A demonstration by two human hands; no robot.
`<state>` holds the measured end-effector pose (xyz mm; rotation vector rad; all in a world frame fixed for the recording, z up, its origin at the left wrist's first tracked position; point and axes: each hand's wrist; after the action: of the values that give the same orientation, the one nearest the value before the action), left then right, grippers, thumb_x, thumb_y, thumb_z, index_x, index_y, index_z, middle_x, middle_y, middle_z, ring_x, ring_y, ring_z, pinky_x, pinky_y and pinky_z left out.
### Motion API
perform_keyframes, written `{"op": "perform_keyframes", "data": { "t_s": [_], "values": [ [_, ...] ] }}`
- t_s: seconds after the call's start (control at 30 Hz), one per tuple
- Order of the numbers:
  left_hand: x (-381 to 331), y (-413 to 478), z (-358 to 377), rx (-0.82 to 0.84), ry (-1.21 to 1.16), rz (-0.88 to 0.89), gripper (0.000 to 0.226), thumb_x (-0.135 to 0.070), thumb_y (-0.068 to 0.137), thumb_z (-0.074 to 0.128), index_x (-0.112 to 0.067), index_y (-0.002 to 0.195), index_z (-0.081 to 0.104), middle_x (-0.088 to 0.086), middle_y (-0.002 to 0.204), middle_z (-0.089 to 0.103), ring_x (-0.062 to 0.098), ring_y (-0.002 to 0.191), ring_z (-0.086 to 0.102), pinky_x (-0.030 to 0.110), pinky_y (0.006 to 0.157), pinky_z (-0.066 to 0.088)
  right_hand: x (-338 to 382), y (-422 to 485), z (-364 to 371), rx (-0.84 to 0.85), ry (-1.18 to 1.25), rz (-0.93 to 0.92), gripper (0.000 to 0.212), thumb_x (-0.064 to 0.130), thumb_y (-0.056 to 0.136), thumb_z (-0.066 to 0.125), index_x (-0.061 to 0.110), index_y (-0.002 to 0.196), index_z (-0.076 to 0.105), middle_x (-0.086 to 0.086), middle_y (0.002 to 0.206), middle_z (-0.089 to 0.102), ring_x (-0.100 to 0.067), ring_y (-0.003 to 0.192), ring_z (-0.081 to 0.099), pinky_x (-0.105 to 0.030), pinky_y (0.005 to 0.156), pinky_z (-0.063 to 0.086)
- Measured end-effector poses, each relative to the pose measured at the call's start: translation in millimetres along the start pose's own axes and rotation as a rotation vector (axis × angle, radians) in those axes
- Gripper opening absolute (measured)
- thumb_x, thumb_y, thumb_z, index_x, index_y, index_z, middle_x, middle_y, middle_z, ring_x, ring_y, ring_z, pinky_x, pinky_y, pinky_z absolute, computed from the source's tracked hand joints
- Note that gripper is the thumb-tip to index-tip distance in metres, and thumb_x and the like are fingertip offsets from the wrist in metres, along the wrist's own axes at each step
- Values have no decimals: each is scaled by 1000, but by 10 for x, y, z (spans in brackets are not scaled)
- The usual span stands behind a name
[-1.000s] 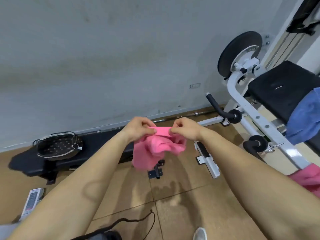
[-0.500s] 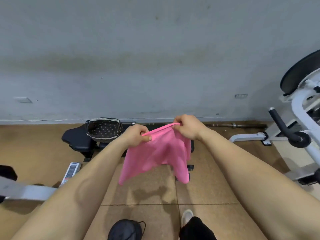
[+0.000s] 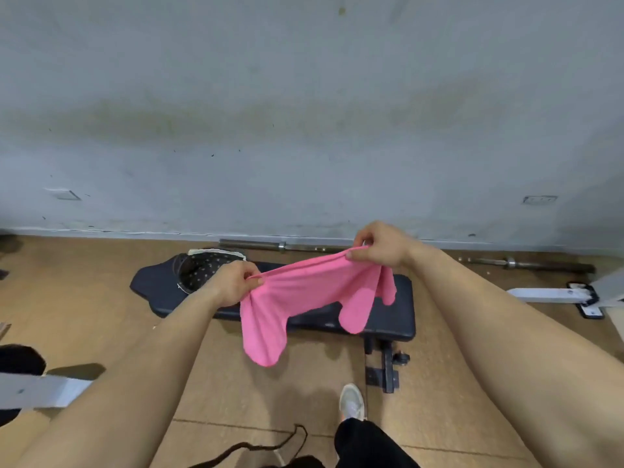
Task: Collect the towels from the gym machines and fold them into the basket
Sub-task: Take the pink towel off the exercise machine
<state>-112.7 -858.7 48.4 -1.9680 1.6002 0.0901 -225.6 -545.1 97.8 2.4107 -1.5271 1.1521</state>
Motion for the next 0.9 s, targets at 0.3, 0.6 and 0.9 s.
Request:
{"op": "perform_keyframes", "data": {
  "t_s": [0.3, 0.6, 0.9],
  "values": [
    [-62, 1065, -786, -54, 100, -68, 18, -41, 92, 63, -25, 85, 67, -5, 81, 67, 17, 79, 63, 33, 70, 49, -188, 1047, -493, -39, -38, 81, 8, 33, 86, 72, 26, 83, 69, 4, 88, 69, -19, 87, 64, -34, 77, 53],
    [414, 1618, -1191, -15, 237, 64, 24, -41, 98, 52, -22, 97, 67, 1, 93, 67, 22, 88, 61, 35, 76, 48, -24, 1311, -269, -155, -155, 244, 16, 29, 96, 60, 17, 102, 69, -7, 102, 68, -28, 97, 61, -34, 80, 47],
    [1296, 1654, -915, 350, 320, 293, 17, -34, 100, 51, -30, 85, 58, 0, 88, 69, 12, 77, 61, 31, 68, 45, 356, 834, 1077, -29, -143, 528, 19, 25, 100, 49, 19, 84, 57, -6, 88, 63, -24, 79, 55, -31, 70, 39]
  ]
}}
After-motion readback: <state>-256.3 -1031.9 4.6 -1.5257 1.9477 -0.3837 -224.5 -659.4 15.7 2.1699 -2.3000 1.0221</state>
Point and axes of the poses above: each hand's wrist, its own y-axis towards the middle knuckle, its own z-axis out of the palm, x = y × z
